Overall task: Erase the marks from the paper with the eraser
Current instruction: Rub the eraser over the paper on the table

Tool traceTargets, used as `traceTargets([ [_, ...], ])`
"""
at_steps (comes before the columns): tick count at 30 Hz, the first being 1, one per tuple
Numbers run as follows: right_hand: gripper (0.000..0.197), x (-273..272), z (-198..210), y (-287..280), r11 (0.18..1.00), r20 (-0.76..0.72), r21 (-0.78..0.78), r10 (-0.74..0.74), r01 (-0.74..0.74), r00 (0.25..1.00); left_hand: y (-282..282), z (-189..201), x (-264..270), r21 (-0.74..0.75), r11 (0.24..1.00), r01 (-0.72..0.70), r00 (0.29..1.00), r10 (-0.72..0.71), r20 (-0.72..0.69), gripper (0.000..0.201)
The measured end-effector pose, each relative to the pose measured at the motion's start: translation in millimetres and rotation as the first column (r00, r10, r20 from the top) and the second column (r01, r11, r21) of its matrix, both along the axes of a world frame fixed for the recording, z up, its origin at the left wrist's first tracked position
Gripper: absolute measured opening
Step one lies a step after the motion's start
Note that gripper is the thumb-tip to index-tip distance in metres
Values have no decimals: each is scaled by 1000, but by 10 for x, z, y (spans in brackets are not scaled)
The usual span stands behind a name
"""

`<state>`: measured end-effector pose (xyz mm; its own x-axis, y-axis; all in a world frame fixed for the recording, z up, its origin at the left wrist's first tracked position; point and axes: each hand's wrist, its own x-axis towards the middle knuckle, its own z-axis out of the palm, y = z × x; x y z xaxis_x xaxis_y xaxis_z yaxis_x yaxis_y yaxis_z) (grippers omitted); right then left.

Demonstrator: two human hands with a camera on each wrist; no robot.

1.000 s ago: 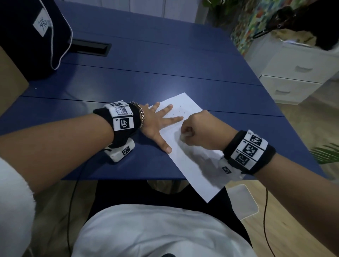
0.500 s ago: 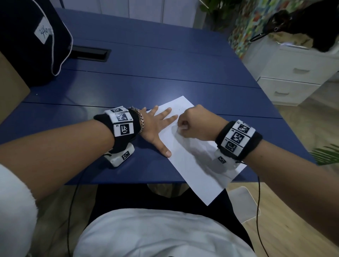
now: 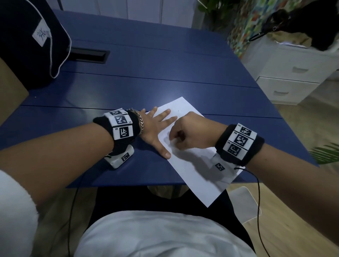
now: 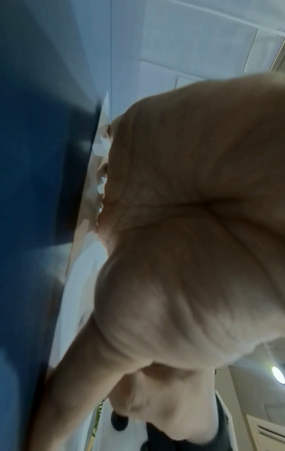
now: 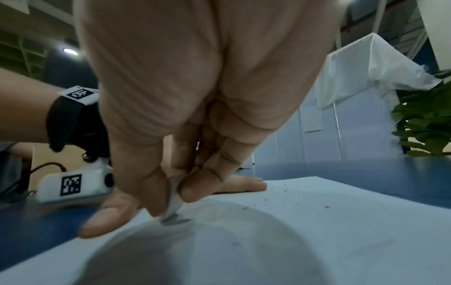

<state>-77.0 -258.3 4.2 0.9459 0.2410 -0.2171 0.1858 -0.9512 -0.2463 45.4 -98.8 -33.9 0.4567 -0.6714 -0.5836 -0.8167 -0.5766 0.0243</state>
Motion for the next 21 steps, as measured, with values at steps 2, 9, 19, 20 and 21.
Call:
traceTargets([
  [2, 15, 32, 25, -32, 1000, -12, 5, -2, 2, 1000, 2, -10, -3, 1, 1000, 5, 1000, -5, 7, 159],
  [9, 18, 159, -22, -264, 986, 127, 26, -167, 166, 978, -6, 50, -25, 5, 1000, -7, 1000, 7, 5, 148],
  [19, 20, 130, 5, -284, 990, 106, 3, -142, 143, 984, -26, 56, -33, 24, 1000, -7, 1000, 7, 9, 145],
  [20, 19, 116, 8, -286, 991, 103, 2, -136, 136, 985, -25, 60, -35, 27, 1000, -9, 1000, 8, 11, 144],
  [21, 20, 93, 11, -276, 993, 72, -1, -114, 114, 991, -18, 60, -33, 30, 999, -12, 1000, 11, 12, 143],
])
